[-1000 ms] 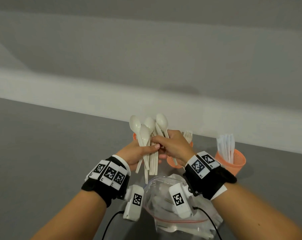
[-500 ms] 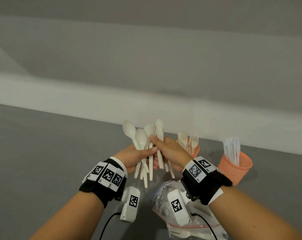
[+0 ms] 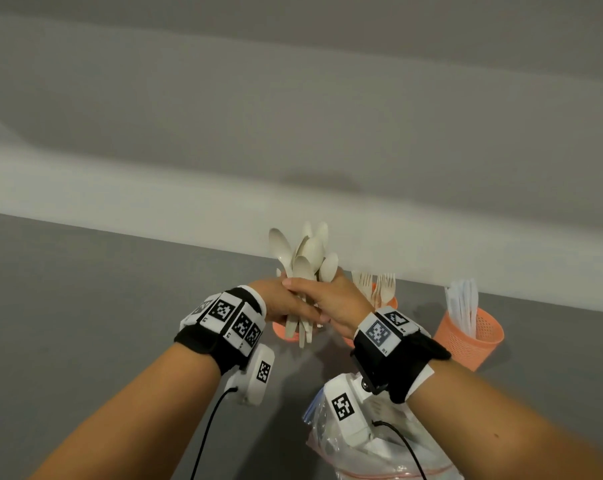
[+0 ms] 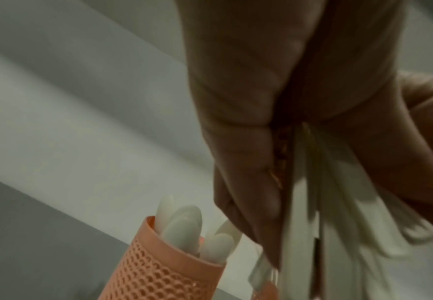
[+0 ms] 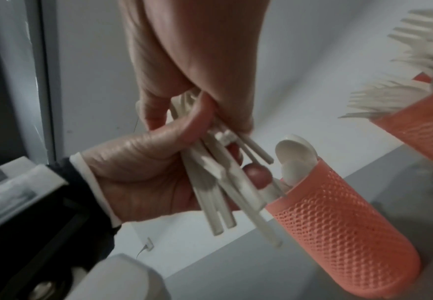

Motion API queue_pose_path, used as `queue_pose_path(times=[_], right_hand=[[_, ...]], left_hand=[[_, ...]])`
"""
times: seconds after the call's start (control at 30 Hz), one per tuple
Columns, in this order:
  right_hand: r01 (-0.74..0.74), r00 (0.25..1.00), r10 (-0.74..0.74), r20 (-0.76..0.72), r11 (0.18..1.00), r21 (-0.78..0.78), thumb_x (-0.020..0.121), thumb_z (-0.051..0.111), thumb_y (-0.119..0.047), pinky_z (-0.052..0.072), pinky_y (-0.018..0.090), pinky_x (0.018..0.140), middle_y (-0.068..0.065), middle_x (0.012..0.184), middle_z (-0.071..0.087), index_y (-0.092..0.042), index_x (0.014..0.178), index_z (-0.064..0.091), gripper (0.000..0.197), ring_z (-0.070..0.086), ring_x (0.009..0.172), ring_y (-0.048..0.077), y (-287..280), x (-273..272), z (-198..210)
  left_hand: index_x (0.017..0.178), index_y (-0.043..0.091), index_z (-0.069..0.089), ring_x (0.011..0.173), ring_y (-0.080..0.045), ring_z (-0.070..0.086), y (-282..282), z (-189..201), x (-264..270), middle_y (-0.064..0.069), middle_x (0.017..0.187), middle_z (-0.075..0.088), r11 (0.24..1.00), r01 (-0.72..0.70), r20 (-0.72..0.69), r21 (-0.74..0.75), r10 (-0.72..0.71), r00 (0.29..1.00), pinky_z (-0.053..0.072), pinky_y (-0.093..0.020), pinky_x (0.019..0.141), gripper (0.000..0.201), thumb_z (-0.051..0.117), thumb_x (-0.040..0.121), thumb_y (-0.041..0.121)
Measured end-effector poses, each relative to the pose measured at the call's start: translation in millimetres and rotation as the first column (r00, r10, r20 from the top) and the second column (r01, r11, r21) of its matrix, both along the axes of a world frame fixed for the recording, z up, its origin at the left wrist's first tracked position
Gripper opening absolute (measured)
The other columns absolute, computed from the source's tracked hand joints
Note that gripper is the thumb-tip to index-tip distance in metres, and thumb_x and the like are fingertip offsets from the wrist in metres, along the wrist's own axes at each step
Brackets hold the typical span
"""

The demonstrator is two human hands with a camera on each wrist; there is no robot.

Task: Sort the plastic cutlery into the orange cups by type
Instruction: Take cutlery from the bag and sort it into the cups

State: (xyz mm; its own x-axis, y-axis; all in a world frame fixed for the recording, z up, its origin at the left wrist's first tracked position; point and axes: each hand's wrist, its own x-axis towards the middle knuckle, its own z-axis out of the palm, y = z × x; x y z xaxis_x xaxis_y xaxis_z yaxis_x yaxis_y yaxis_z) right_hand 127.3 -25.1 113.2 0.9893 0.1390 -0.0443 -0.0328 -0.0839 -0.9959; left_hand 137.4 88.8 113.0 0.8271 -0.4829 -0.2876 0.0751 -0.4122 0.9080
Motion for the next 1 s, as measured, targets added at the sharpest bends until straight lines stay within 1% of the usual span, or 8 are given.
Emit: queue_pose_path(times=[0.17,0.23,0.33,0.53,0.7,0.8,0.9,1.0], right_hand=[[0.1,0.985,-0.11,0.133,0.992,0.077,0.074,0.07,-0.003,0.056,0.031,0.067,0.008,0.073,0.065,-0.003,0.085,0.063,0.013,0.066,0.07,0.019,-6.5,27.0,19.5],[0.161,0.972,-0.182,0.147,0.976,0.147,0.075,0.068,-0.001,0.053,0.029,0.064,0.003,0.068,0.061,-0.008,0.079,0.061,0.011,0.061,0.066,0.015,-12.7,44.5,26.3],[0.295,0.937,-0.338,0.085,0.9,0.322,0.075,0.067,0.001,0.048,0.03,0.064,0.006,0.073,0.059,-0.007,0.081,0.06,0.012,0.058,0.071,0.018,-23.2,72.6,31.9],[0.399,0.903,-0.429,0.002,0.84,0.369,0.07,0.068,-0.001,0.049,0.036,0.069,0.016,0.082,0.064,-0.005,0.078,0.062,0.01,0.061,0.075,0.025,-10.1,100.8,3.5],[0.364,0.911,-0.397,0.116,0.902,0.231,0.066,0.074,-0.006,0.054,0.031,0.067,0.009,0.083,0.066,0.002,0.098,0.062,0.035,0.065,0.074,0.02,6.5,105.5,-20.7],[0.293,0.934,-0.31,0.178,0.949,0.114,0.071,0.072,-0.004,0.056,0.023,0.065,0.007,0.094,0.069,-0.008,0.11,0.058,0.041,0.068,0.082,0.018,7.9,102.5,-37.3],[0.232,0.954,-0.235,0.186,0.972,0.037,0.074,0.07,-0.001,0.054,0.016,0.058,0.002,0.085,0.067,-0.008,0.108,0.058,0.037,0.067,0.075,0.013,5.2,100.3,-50.3],[0.163,0.976,-0.161,0.145,0.987,0.001,0.078,0.069,-0.009,0.058,0.026,0.067,0.006,0.084,0.069,-0.006,0.099,0.063,0.022,0.069,0.079,0.019,4.0,99.8,-56.1]], left_hand=[[0.11,0.014,0.059,0.11,-0.027,0.062,5.6,-1.9,24.4,-0.017,0.117,0.064,0.997,-0.065,0.073,-0.051,0.069,0.995,0.047,-0.042,0.101,0.08,0.083,0.042,0.047],[0.11,0.012,0.059,0.107,-0.025,0.063,15.8,-5.1,38.9,-0.013,0.115,0.065,0.975,-0.191,0.055,-0.112,0.198,0.979,0.047,-0.041,0.101,0.08,0.08,0.047,0.057],[0.115,0.01,0.055,0.1,-0.02,0.058,34.4,-16.1,60.2,-0.012,0.118,0.058,0.884,-0.437,0.097,-0.167,0.456,0.885,0.048,-0.038,0.098,0.05,0.069,0.078,0.04],[0.148,0.017,0.012,0.14,-0.025,0.026,32.8,-57.7,70.3,-0.005,0.153,0.024,0.937,-0.349,0.151,0.005,0.344,0.927,0.029,-0.036,0.108,0.125,0.086,0.049,0.039],[0.147,0.017,0.011,0.124,-0.015,0.037,27.3,-75.3,77.6,-0.006,0.147,0.033,0.948,-0.316,0.201,-0.029,0.315,0.928,0.032,-0.026,0.099,0.121,0.087,0.054,0.026],[0.146,0.02,0.017,0.121,-0.014,0.041,28.9,-77.5,77.2,-0.004,0.143,0.037,0.959,-0.284,0.228,-0.013,0.279,0.933,0.034,-0.027,0.1,0.129,0.083,0.039,0.046],[0.147,0.018,0.016,0.135,-0.019,0.035,29.8,-72.9,80.8,-0.002,0.148,0.033,0.963,-0.264,0.225,-0.057,0.27,0.936,0.033,-0.031,0.107,0.13,0.08,0.038,0.051],[0.143,0.018,0.028,0.133,-0.019,0.041,28.2,-63.4,88.7,-0.003,0.145,0.041,0.931,-0.258,0.147,-0.259,0.302,0.942,0.034,-0.035,0.11,0.108,0.083,0.054,0.045]])
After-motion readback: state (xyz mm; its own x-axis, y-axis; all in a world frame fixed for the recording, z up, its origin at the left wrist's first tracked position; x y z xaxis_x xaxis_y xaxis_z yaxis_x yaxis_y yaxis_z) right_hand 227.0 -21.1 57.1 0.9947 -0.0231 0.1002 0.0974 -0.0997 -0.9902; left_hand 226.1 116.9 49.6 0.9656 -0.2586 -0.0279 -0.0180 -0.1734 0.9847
